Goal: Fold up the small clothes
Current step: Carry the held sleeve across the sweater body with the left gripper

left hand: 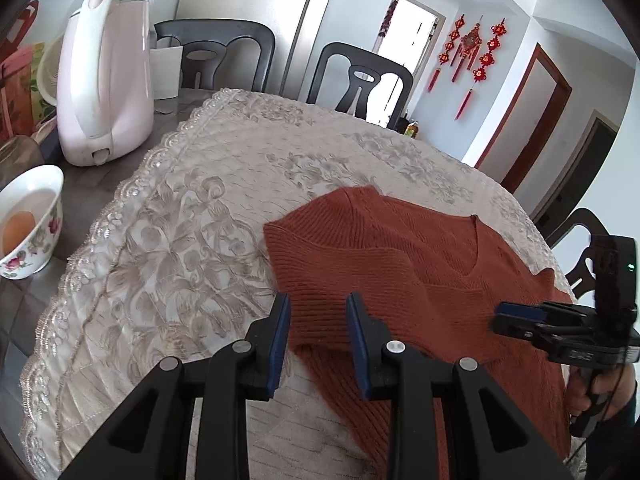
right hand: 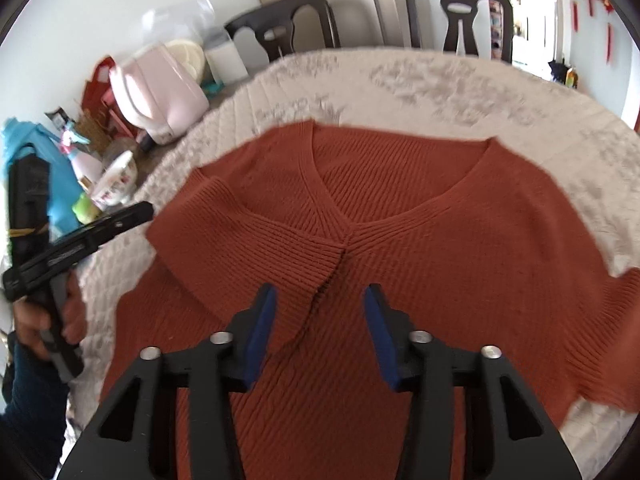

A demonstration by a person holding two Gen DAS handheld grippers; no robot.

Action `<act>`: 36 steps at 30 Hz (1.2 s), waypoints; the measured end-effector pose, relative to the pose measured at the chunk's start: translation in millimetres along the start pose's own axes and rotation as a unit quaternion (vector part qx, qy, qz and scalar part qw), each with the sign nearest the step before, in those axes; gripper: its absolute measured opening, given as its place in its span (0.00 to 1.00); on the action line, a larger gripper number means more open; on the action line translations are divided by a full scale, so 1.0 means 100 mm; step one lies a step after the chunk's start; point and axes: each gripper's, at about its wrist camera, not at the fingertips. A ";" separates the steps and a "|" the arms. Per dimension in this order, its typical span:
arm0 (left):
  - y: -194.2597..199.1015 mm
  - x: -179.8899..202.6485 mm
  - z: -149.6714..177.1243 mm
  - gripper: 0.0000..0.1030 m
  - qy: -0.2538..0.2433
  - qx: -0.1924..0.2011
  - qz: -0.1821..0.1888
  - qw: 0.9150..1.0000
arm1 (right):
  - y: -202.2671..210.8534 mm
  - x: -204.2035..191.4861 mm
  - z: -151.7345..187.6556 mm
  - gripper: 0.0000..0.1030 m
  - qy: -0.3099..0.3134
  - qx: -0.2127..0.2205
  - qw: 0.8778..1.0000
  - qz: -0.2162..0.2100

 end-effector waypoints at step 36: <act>-0.16 0.34 0.08 0.31 -0.090 -0.031 0.005 0.995 | 0.07 0.10 0.06 0.10 0.040 0.010 0.998 0.045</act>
Point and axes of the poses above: each gripper's, at about its wrist camera, not at the fingertips, and y roughly against the way its jaws point, x to its right, z to its underside, and after that the axes turned 9 degrees about -y, right-handed
